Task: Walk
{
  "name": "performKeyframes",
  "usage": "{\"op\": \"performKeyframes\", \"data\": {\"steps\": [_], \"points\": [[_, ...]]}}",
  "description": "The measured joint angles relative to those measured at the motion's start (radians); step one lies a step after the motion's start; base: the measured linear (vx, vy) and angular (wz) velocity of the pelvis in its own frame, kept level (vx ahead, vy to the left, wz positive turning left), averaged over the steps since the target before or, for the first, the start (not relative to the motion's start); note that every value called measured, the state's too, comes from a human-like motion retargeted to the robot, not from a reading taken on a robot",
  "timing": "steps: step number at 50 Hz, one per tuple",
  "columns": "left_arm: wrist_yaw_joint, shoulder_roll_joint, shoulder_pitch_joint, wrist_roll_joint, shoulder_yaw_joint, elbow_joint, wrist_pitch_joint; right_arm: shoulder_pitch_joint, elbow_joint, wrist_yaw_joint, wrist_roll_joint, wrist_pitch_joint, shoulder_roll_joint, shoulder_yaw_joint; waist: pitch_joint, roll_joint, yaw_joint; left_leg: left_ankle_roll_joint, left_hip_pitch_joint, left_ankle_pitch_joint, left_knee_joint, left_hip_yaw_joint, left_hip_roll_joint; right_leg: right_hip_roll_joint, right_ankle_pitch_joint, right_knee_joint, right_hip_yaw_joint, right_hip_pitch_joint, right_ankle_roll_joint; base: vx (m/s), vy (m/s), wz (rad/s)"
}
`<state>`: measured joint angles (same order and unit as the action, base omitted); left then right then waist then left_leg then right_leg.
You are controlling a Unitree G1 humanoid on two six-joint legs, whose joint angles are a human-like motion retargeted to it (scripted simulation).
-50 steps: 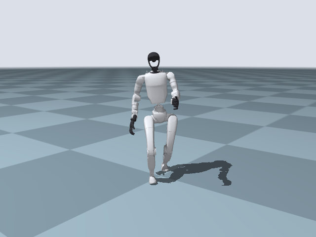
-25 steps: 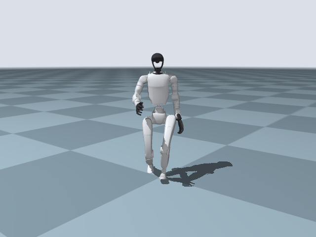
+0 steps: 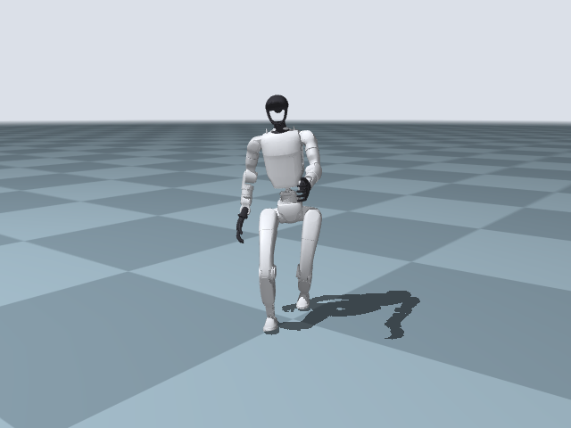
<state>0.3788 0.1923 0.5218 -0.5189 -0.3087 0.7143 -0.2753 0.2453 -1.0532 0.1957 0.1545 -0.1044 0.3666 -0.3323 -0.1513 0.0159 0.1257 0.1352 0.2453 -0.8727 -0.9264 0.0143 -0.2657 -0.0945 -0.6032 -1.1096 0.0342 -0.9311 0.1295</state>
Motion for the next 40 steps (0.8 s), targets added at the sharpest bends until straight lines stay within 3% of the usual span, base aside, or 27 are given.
{"op": "performKeyframes", "data": {"steps": [2,5,8,13,17,20,22,24,27,29,32,36,40], "points": [[-0.016,-0.019,-0.057,-0.016,-0.010,0.020,0.010,-0.025,0.001,0.007,0.028,-0.008,-0.005,-0.011,0.036,0.093,-0.033,-0.046,0.037,0.010,-0.296,-0.009,0.152,0.105,-0.011,-0.040,-0.090,0.069,-0.062,0.01,-0.06,-0.80],[-0.052,-0.059,-0.153,-0.003,-0.032,0.101,0.053,-0.117,0.036,0.030,0.048,-0.016,-0.015,-0.032,0.064,0.168,-0.080,-0.066,0.144,0.103,-0.641,-0.025,0.322,0.207,-0.055,-0.049,-0.158,0.149,-0.131,0.01,-0.06,-0.61],[-0.106,-0.105,-0.261,0.039,-0.054,0.237,0.108,-0.247,0.112,0.070,0.048,-0.033,-0.017,-0.044,0.069,0.166,-0.119,-0.020,0.316,0.093,-0.774,-0.036,0.368,0.237,-0.086,0.005,-0.149,0.237,-0.140,-0.01,-0.02,-0.11],[-0.178,-0.115,-0.479,0.068,-0.044,0.403,0.145,-0.446,0.319,0.142,0.065,-0.070,0.010,-0.021,0.086,0.109,-0.176,0.014,0.536,0.035,-0.576,-0.056,0.286,0.223,-0.125,0.112,-0.096,0.442,-0.099,0.02,0.01,-0.23],[-0.211,-0.088,-0.641,0.036,0.000,0.427,0.154,-0.562,0.464,0.167,0.092,-0.096,0.041,-0.002,0.068,0.039,-0.185,0.004,0.634,0.052,-0.198,-0.053,0.124,0.141,-0.146,0.153,-0.079,0.572,-0.051,0.00,0.00,0.00],[-0.216,-0.065,-0.721,0.003,0.035,0.419,0.156,-0.591,0.534,0.172,0.102,-0.103,0.046,0.006,0.067,-0.012,-0.186,0.020,0.631,0.069,-0.104,-0.054,0.021,0.080,-0.156,0.081,-0.057,0.654,-0.010,0.00,0.00,0.00],[-0.202,-0.061,-0.741,-0.003,0.047,0.412,0.151,-0.569,0.542,0.170,0.095,-0.106,0.038,0.001,0.070,-0.032,-0.183,0.043,0.621,0.077,-0.187,-0.063,-0.017,0.060,-0.105,-0.038,-0.035,0.680,0.028,0.00,0.00,0.00],[-0.170,-0.057,-0.731,-0.010,0.058,0.395,0.146,-0.527,0.526,0.159,0.082,-0.101,0.015,-0.008,0.082,-0.075,-0.170,0.079,0.575,0.072,-0.223,-0.085,-0.072,0.012,0.016,-0.187,-0.011,0.683,0.088,0.00,0.00,0.00],[-0.107,-0.068,-0.661,-0.013,0.061,0.352,0.133,-0.452,0.456,0.135,0.048,-0.085,-0.027,-0.031,0.084,-0.117,-0.129,0.117,0.524,0.044,-0.238,-0.105,-0.130,-0.075,0.188,-0.444,-0.009,0.571,0.127,0.00,0.00,0.00],[-0.062,-0.075,-0.579,-0.009,0.049,0.309,0.122,-0.400,0.383,0.118,0.017,-0.074,-0.048,-0.046,0.074,-0.124,-0.096,0.123,0.477,0.025,-0.203,-0.100,-0.150,-0.142,0.172,-0.556,-0.016,0.450,0.091,0.00,0.00,0.00],[-0.012,-0.077,-0.427,-0.004,0.024,0.235,0.101,-0.315,0.260,0.091,-0.022,-0.061,-0.056,-0.056,0.060,-0.115,-0.040,0.115,0.365,0.008,-0.091,-0.070,-0.169,-0.223,0.057,-0.584,-0.021,0.260,0.025,-0.01,0.02,0.12],[0.007,-0.050,-0.215,-0.018,0.014,0.124,0.063,-0.192,0.137,0.054,-0.039,-0.036,-0.031,-0.038,0.042,-0.077,0.017,0.091,0.189,0.013,0.097,-0.014,-0.160,-0.236,-0.024,-0.357,-0.029,0.057,-0.002,0.00,0.00,-0.05],[-0.002,0.002,-0.048,-0.008,0.003,0.017,0.019,-0.075,0.070,0.028,-0.034,-0.014,0.005,0.006,0.012,-0.010,0.027,0.043,0.080,0.025,0.205,0.011,-0.085,-0.114,-0.026,0.041,-0.037,-0.042,0.032,0.01,-0.04,-0.38]]}}
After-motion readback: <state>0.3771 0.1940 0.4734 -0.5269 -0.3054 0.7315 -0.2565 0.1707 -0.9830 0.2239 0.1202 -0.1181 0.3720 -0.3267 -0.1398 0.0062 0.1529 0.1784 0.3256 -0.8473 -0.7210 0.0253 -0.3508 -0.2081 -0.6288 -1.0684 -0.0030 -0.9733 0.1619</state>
